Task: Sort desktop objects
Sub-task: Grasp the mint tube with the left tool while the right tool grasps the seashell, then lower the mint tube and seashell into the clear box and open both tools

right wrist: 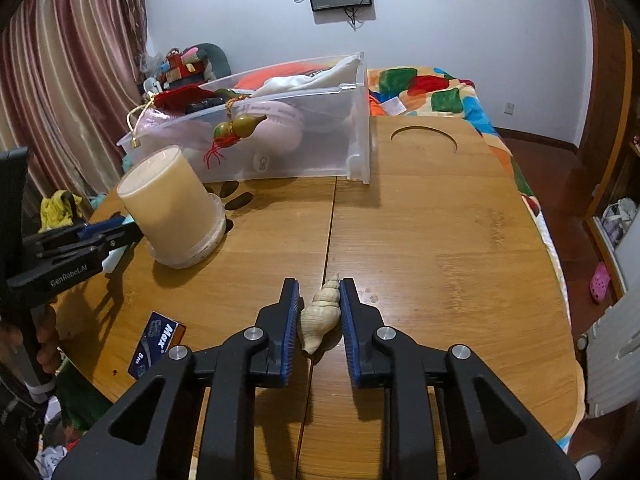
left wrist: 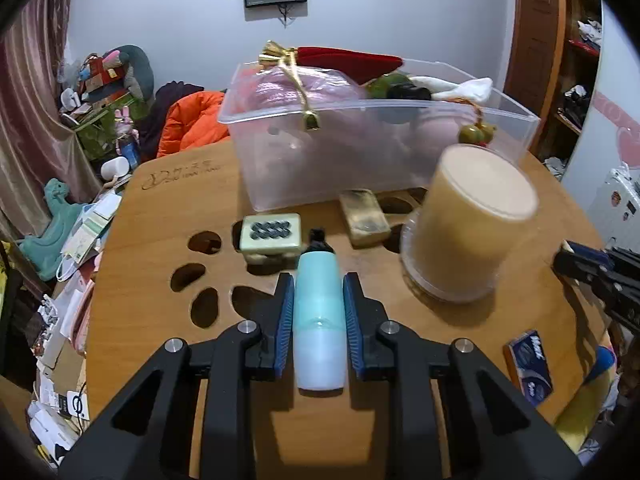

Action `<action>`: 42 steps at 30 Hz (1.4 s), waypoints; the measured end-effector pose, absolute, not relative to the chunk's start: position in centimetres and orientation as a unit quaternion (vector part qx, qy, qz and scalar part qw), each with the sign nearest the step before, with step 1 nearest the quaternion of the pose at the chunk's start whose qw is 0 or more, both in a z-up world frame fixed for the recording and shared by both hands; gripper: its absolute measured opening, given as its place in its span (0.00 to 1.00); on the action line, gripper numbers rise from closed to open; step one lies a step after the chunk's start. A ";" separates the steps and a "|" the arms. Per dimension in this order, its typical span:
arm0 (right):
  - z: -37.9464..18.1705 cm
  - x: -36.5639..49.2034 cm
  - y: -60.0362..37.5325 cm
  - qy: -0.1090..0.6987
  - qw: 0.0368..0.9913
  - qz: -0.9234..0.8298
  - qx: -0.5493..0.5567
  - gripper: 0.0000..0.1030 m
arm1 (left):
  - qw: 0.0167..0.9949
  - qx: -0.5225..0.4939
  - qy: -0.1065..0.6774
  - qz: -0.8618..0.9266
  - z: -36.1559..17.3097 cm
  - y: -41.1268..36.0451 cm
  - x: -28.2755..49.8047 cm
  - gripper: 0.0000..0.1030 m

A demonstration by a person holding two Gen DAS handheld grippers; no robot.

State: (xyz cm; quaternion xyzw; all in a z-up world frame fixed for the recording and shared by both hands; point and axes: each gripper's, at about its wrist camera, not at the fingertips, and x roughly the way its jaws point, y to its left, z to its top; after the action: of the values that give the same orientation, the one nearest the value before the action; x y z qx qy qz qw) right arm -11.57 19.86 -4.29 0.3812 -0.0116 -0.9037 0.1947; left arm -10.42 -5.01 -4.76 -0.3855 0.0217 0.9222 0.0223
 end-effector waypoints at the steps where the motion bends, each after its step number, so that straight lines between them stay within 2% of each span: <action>1: -4.3 -11.6 19.9 -0.015 0.196 -0.904 0.380 0.18 | 0.023 -0.385 0.022 0.922 -4.8 -4.9 -10.2 0.23; 8: -3.5 -11.4 20.5 -0.032 0.209 -0.904 0.371 0.18 | 0.011 -0.381 -0.003 0.924 -4.4 -5.4 -9.0 0.23; 15: -2.1 -11.6 21.0 -0.039 0.216 -0.906 0.361 0.18 | 0.004 -0.347 -0.015 0.938 -1.7 -6.3 -8.2 0.23; 21: -0.1 -12.1 20.5 -0.020 0.223 -0.912 0.343 0.18 | -0.001 -0.328 -0.016 0.944 -0.1 -6.9 -8.5 0.23; 42: 4.7 -16.8 19.1 -0.004 0.255 -0.923 0.287 0.18 | 0.035 -0.291 -0.036 0.956 4.3 -6.1 -13.6 0.23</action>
State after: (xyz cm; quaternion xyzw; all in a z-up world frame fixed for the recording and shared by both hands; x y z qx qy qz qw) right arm -16.79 19.08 4.72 0.2868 -0.0035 -0.9235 0.2548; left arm -13.62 -6.09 4.32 -0.2906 -0.0355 0.9556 0.0346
